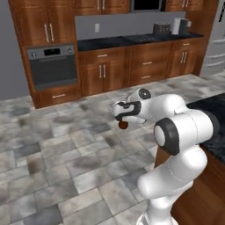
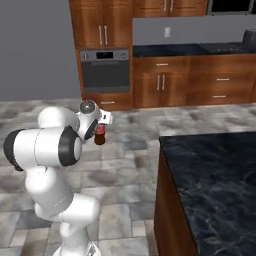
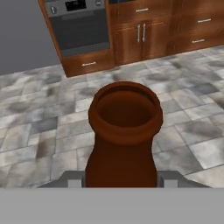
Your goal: Place the large bottle from the dining counter next to the other large bottle outside the sink, and place the small bottle from the dining counter next to the other small bottle inside the sink.
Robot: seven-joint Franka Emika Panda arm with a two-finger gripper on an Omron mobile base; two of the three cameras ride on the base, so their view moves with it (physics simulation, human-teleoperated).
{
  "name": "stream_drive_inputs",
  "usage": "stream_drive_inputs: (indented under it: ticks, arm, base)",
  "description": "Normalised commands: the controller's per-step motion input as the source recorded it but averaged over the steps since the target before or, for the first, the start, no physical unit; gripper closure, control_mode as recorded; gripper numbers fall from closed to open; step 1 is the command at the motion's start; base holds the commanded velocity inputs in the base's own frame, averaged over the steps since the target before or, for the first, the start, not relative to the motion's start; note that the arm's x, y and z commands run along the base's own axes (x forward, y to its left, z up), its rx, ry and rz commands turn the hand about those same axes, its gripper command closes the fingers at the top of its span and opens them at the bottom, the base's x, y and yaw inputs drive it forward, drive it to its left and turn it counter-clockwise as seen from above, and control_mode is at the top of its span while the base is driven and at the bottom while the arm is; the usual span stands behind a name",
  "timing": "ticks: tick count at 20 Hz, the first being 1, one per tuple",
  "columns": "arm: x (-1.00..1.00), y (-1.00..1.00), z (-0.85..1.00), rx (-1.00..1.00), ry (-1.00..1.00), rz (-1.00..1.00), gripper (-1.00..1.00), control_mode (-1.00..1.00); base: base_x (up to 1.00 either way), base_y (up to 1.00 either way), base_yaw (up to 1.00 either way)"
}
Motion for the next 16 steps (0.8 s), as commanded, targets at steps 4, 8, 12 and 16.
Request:
stream_drive_inputs:
  ticks: [4,8,12,16]
  arm:
    - [0.00,0.00,0.00,0.00,0.00,0.00,1.00,1.00]
    - [0.00,0.00,0.00,0.00,0.00,0.00,1.00,1.00]
    - [0.00,0.00,0.00,0.00,0.00,0.00,1.00,1.00]
    - [0.00,0.00,0.00,0.00,0.00,0.00,1.00,1.00]
  base:
    - [0.60,0.69,-0.39]
    - [0.44,0.80,-0.43]
    - [0.47,0.81,-0.47]
    - [0.58,0.78,-0.49]
